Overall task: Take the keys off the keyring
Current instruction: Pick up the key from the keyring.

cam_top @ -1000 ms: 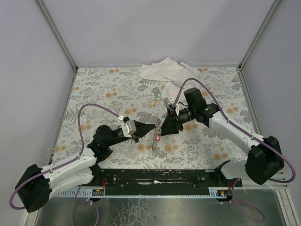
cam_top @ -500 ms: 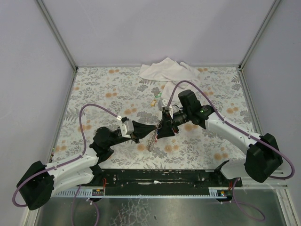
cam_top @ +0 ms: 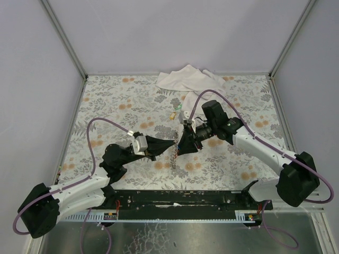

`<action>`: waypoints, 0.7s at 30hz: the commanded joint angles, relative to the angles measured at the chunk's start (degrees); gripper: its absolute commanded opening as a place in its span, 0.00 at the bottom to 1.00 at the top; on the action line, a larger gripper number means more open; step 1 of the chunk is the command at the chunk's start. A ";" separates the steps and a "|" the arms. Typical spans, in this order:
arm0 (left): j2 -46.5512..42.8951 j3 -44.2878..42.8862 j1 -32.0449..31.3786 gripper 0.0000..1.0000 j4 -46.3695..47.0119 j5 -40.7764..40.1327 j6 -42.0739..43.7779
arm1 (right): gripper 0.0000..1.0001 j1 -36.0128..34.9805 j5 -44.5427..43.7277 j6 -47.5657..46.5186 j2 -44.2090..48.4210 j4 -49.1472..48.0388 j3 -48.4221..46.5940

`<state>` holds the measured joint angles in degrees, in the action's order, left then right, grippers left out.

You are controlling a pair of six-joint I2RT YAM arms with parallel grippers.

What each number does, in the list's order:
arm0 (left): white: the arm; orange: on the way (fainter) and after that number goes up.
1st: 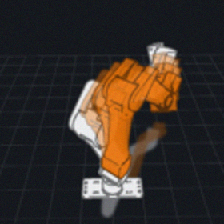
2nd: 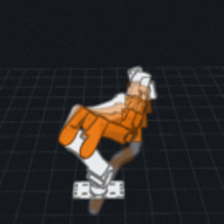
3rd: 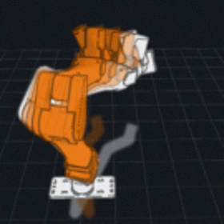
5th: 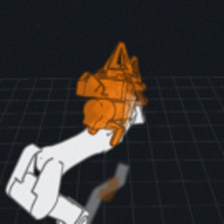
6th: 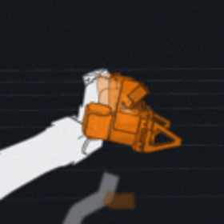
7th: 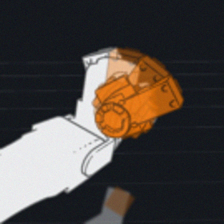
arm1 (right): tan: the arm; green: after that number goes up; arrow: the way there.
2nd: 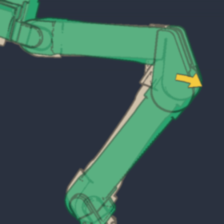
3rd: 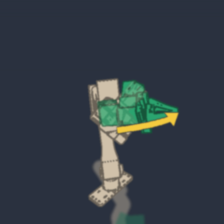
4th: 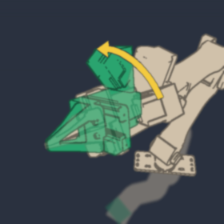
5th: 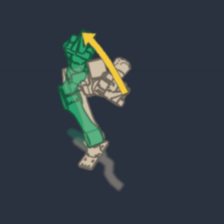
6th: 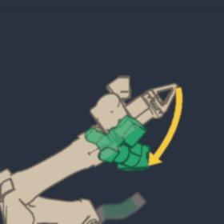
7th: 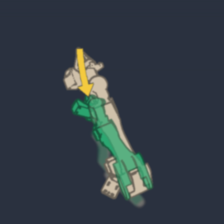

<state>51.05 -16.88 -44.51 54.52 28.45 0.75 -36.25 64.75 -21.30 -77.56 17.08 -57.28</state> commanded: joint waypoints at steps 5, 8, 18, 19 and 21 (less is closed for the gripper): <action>-1.13 0.71 0.46 0.00 6.18 -0.35 -0.72 | 0.09 0.44 1.28 1.14 2.67 -1.37 -1.73; -1.88 0.63 0.54 0.00 4.40 -0.41 0.14 | 0.05 1.22 1.25 0.00 2.97 0.10 -2.58; -4.27 -0.25 0.62 0.00 -3.32 -1.38 3.72 | 0.00 3.95 2.96 -3.66 4.18 4.98 -4.73; -4.21 -0.50 0.58 0.00 -3.86 -1.30 3.99 | 0.00 3.99 3.12 -3.66 4.13 4.98 -4.69; -3.90 -0.85 0.63 0.00 -4.64 -1.46 4.33 | 0.00 3.98 3.39 -3.69 4.08 5.06 -4.66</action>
<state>47.83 -16.32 -44.21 49.93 27.97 2.87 -33.21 66.06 -23.77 -74.87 20.80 -59.88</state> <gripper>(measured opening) 0.007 0.313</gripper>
